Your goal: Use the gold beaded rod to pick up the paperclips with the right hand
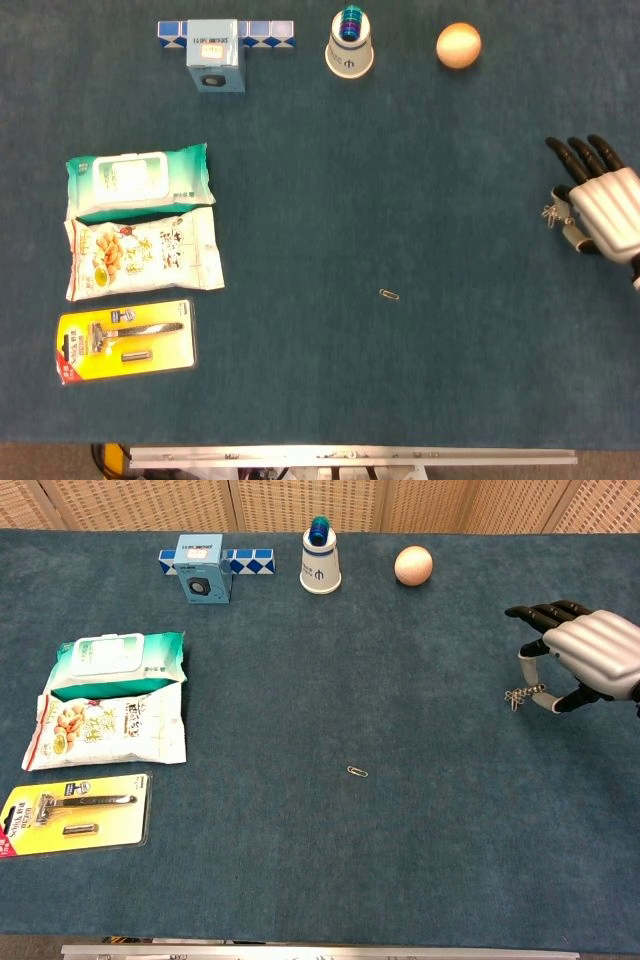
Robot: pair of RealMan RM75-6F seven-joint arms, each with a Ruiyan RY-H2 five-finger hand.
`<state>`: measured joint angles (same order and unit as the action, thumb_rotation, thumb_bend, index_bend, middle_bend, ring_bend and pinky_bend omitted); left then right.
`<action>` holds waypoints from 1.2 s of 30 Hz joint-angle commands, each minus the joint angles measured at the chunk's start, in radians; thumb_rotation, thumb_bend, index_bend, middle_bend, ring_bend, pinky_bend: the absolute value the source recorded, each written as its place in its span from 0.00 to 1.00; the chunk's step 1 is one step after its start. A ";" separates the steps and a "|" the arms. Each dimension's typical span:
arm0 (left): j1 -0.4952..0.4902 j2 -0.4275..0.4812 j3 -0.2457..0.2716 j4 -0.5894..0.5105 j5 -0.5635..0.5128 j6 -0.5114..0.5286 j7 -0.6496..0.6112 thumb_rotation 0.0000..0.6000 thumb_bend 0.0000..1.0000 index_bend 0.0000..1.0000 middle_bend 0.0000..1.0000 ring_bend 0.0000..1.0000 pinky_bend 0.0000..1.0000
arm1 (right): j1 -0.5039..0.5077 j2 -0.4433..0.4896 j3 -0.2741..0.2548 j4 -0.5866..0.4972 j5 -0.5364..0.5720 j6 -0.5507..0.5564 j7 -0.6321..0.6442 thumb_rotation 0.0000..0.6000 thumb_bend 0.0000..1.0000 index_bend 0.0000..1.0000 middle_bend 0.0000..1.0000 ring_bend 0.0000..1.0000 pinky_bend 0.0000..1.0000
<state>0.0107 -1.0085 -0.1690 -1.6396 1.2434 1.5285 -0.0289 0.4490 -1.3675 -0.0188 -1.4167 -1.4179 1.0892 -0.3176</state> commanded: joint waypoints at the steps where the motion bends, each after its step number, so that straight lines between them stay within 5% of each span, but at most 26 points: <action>1: 0.000 0.000 0.000 0.000 0.000 0.000 0.001 1.00 0.36 0.47 0.42 0.31 0.50 | -0.002 0.003 0.000 -0.002 -0.004 0.001 0.006 1.00 0.28 0.47 0.05 0.00 0.07; 13: -0.001 -0.001 0.002 -0.002 0.003 0.002 0.004 1.00 0.36 0.47 0.42 0.31 0.50 | -0.025 0.042 0.007 -0.044 -0.050 0.062 0.040 1.00 0.19 0.24 0.05 0.00 0.07; 26: -0.008 -0.008 0.017 -0.002 0.043 0.002 0.005 1.00 0.36 0.47 0.42 0.31 0.50 | -0.149 0.091 0.026 -0.096 -0.169 0.367 0.124 1.00 0.20 0.24 0.10 0.00 0.07; 36: -0.014 -0.021 0.056 -0.002 0.174 0.031 -0.035 1.00 0.36 0.48 0.42 0.31 0.50 | -0.254 0.113 0.051 -0.140 -0.146 0.509 0.078 1.00 0.20 0.26 0.10 0.00 0.07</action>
<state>-0.0014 -1.0263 -0.1210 -1.6412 1.4036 1.5557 -0.0564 0.2004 -1.2588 0.0281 -1.5543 -1.5670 1.5919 -0.2437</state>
